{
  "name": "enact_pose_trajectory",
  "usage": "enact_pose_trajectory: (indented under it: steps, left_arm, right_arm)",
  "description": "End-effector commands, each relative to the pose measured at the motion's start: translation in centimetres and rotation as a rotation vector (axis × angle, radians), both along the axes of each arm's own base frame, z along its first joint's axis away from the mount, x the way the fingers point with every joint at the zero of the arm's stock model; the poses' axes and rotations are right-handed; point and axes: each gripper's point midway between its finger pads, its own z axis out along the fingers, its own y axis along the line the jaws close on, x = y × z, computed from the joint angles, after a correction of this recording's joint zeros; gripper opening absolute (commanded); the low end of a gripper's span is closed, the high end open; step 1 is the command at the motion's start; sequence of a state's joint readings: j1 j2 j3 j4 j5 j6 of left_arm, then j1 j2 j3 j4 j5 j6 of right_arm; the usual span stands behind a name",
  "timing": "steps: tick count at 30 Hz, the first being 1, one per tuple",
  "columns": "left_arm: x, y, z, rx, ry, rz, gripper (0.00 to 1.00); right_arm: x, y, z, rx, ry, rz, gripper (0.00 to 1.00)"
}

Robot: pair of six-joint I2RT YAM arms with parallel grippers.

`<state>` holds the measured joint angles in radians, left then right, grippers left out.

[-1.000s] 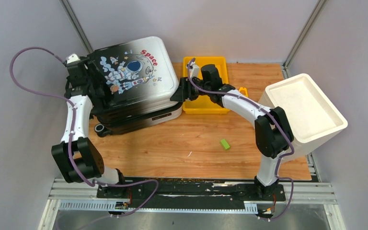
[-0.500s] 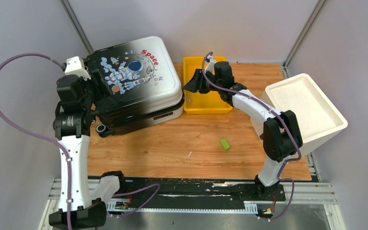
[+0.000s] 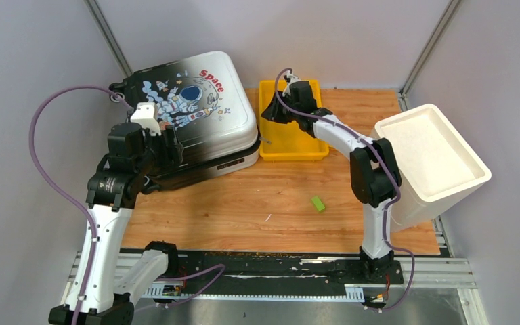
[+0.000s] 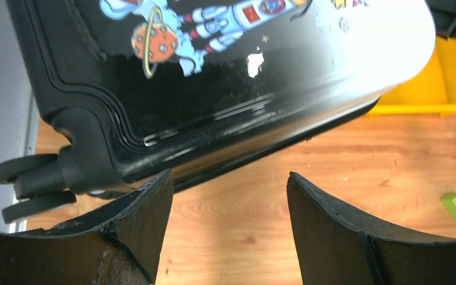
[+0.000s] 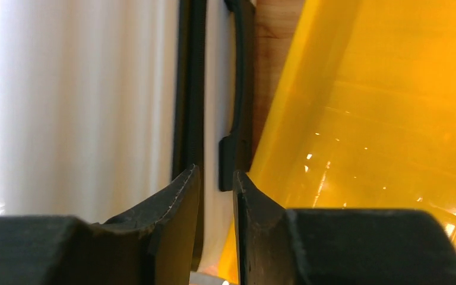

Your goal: Open, take out, and arrange the luggage

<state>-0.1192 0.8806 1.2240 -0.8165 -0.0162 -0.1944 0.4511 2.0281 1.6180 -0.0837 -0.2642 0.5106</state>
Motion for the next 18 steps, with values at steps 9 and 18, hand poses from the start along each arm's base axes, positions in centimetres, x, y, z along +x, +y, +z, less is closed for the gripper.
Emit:
enact_pose_trajectory:
  steps: [9, 18]
  left_arm:
    - [-3.0, -0.5, -1.5, 0.032, 0.029, -0.061, 0.77]
    - [-4.5, -0.7, -0.9, 0.045, 0.012, -0.108, 0.76]
  right_arm:
    - [-2.0, 4.5, -2.8, -0.104, -0.017, 0.168, 0.26]
    - [-8.3, 8.7, -3.7, -0.129, -0.016, 0.347, 0.23]
